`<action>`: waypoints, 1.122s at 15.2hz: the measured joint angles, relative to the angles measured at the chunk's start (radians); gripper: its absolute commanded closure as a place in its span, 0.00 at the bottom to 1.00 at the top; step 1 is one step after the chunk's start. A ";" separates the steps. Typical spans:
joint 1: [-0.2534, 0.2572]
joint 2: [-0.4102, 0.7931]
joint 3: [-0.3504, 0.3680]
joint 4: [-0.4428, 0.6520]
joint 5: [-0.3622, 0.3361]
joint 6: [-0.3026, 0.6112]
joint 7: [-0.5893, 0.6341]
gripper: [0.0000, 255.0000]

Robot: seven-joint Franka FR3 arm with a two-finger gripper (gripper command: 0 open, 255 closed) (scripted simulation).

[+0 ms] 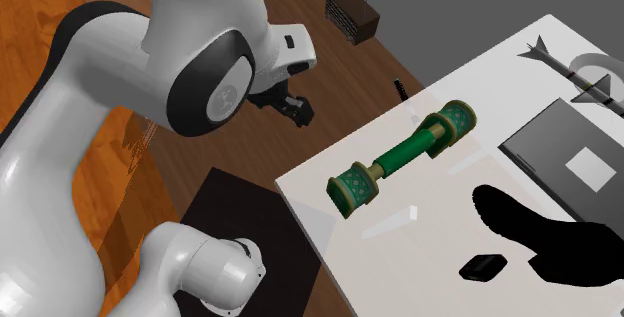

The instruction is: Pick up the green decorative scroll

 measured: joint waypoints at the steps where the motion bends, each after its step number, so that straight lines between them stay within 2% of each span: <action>1: 0.000 0.000 0.000 0.000 0.000 0.000 0.000 0.00; 7: -0.055 0.103 -0.092 0.041 -0.037 0.050 -0.015 0.00; 17: -0.142 0.328 -0.267 0.174 -0.060 0.118 -0.042 0.00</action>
